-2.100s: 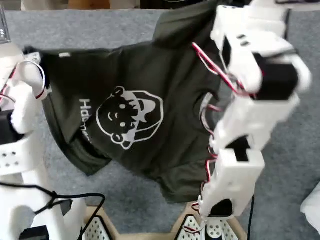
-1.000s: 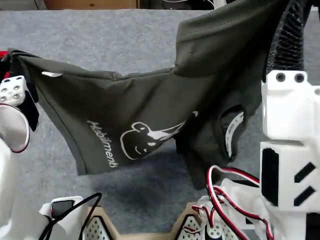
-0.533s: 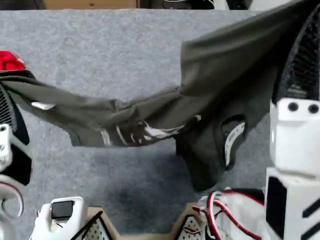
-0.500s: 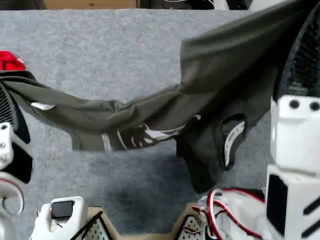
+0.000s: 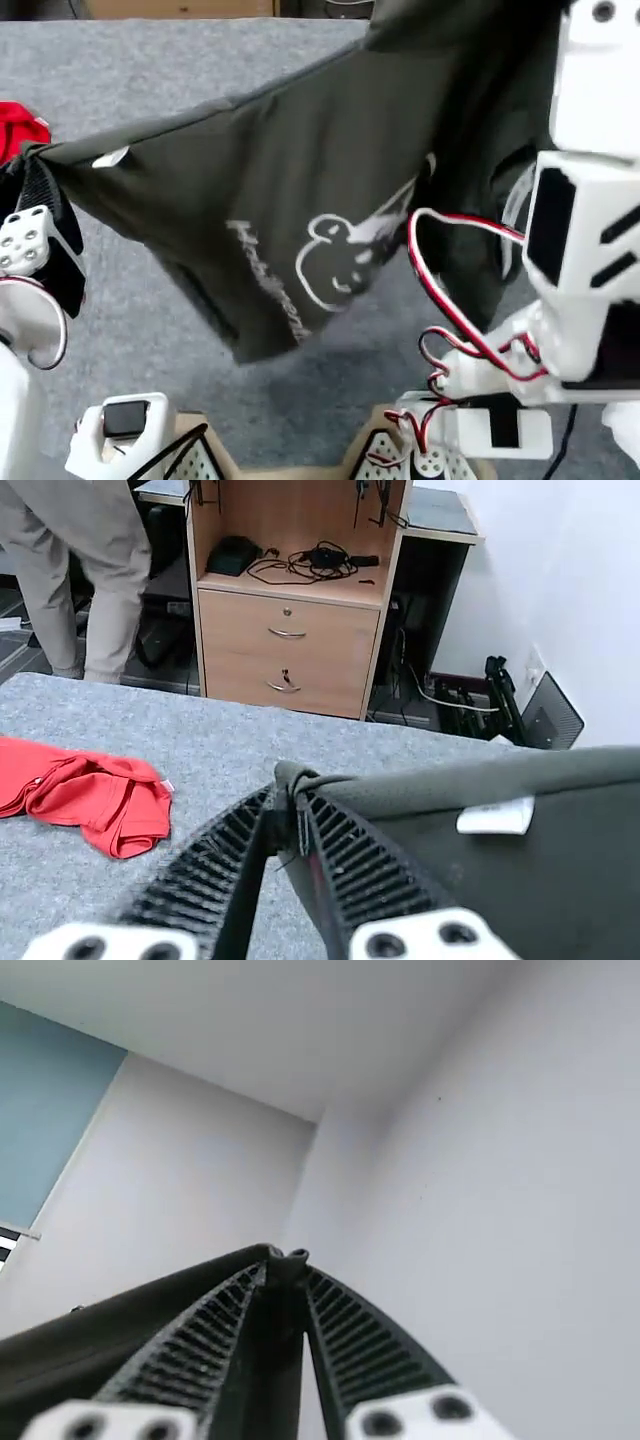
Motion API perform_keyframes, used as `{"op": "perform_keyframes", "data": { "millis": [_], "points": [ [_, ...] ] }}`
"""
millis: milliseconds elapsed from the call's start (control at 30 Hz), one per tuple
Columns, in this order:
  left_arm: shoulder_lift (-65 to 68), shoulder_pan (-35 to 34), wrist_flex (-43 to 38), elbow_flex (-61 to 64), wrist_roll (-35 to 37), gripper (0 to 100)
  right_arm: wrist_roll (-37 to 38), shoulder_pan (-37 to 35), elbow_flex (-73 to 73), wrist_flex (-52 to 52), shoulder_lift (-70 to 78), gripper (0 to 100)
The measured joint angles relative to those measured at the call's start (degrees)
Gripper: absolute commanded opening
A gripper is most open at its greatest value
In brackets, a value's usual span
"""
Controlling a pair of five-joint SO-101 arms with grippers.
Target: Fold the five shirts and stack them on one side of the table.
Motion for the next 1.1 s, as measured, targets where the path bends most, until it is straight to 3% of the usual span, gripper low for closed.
{"op": "perform_keyframes", "data": {
  "millis": [200, 367, 567, 867, 1100],
  "points": [
    [0.00, 0.00, -2.55, 0.26, 0.00, 2, 0.00, 0.00, 0.00, 0.26, 0.00, 0.5],
    [0.00, 0.00, -8.88, 0.35, 0.00, 2, 0.09, -0.26, 0.35, 9.85, -0.44, 0.5],
    [0.00, 0.00, -16.70, 0.35, 0.00, 2, 0.09, -5.63, -0.26, 20.13, -0.88, 0.5],
    [-4.40, 0.00, -18.37, 0.35, 0.00, 2, 0.09, -7.30, -2.55, 20.04, -7.03, 0.5],
    [-7.12, 0.00, -18.37, 0.26, 0.00, 2, 0.09, -7.30, -3.34, 13.19, -12.04, 0.5]
  ]
}}
